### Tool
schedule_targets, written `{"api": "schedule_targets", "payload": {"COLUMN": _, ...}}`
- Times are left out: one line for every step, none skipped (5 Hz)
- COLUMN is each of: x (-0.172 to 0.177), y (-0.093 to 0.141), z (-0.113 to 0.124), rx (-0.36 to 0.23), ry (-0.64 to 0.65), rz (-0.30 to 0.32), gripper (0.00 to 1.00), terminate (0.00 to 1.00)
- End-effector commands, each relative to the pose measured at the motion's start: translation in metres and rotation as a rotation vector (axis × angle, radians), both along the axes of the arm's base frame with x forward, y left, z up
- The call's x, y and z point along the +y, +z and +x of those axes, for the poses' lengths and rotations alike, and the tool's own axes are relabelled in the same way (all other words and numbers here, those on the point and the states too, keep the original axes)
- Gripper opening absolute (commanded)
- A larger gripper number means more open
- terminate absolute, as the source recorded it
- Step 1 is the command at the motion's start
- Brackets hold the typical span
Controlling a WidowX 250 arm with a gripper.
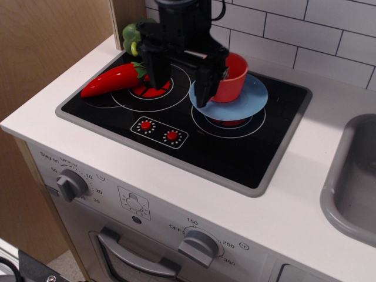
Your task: Put cup on plate
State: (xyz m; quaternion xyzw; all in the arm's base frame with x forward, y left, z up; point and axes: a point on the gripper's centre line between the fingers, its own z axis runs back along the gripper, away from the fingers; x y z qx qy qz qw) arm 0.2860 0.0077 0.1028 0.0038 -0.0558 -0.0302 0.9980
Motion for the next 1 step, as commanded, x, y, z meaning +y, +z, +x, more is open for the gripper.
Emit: {"api": "schedule_targets", "payload": {"x": 0.0066, "y": 0.0135, "z": -0.0051, "rx": -0.048, "ry": -0.005, "rz": 0.005, "gripper": 1.00, "terminate": 1.00}}
